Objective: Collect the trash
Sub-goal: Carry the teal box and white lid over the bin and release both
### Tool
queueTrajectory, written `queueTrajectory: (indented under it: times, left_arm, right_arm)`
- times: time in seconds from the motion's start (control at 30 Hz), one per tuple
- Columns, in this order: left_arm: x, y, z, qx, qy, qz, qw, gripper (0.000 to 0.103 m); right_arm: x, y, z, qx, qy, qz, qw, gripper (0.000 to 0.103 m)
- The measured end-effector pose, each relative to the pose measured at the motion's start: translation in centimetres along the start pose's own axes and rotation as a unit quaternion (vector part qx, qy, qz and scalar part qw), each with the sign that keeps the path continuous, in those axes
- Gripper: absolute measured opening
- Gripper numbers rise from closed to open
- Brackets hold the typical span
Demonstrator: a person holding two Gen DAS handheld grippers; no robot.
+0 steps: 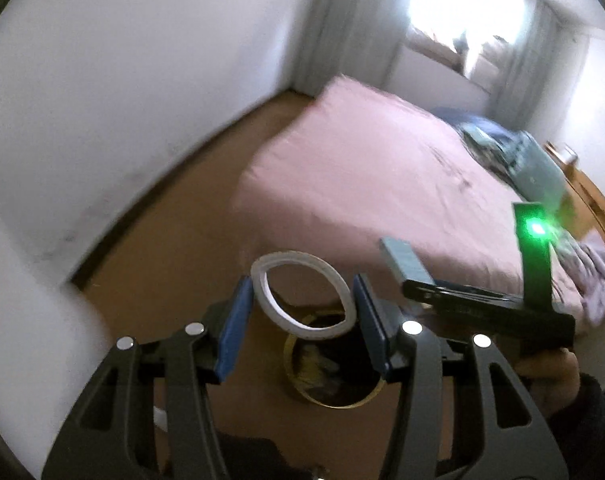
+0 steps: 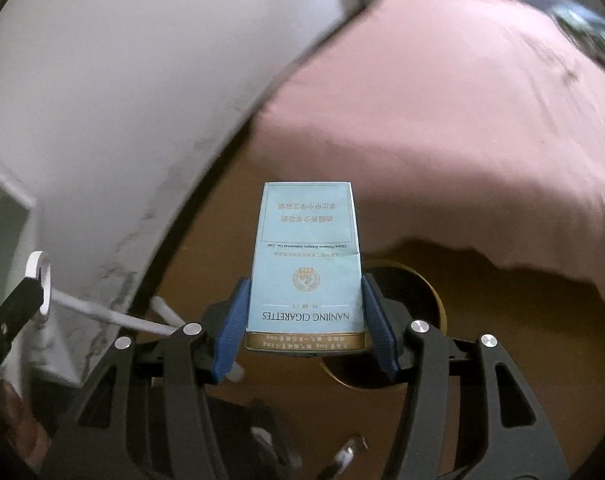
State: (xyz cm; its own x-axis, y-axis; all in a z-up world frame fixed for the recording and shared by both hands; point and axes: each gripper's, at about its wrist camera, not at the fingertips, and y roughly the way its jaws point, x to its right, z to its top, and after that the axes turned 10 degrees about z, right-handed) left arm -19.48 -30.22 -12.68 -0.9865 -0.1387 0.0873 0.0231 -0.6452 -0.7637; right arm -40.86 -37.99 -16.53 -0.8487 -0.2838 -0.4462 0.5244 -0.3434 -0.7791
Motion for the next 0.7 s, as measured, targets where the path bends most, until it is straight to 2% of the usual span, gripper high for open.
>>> queueTrajectory:
  times: [0.17, 0.27, 0.47, 0.53, 0.7]
  left_arm:
    - [2.8, 6.4, -1.5, -0.056, 0.023, -0.022, 0.9979, 0.051]
    - [3.6, 8.4, -1.9, -0.070, 0.036, -0.028, 0.9965, 0.051]
    - [4.6, 11.2, -2.1, -0.088, 0.044, -0.038, 0.9945, 0.051]
    - [4.9, 12.0, -2.0, -0.092, 0.047, -0.039, 0.9939, 0.051]
    - [5.5, 13.1, -2.3, -0.107, 0.050, -0.044, 0.9921, 0.051]
  right_arm:
    - [5.0, 3.9, -1.8, -0.074, 0.055, -0.025, 0.995, 0.054]
    - [5.6, 5.1, -2.7, -0.094, 0.059, -0.024, 0.994, 0.054]
    - [5.9, 5.3, -3.0, -0.100, 0.065, -0.016, 0.993, 0.055]
    - [6.5, 5.3, -3.0, -0.097, 0.072, -0.013, 0.993, 0.065]
    - [7.8, 4.9, -3.7, -0.090, 0.082, -0.009, 0.993, 0.066]
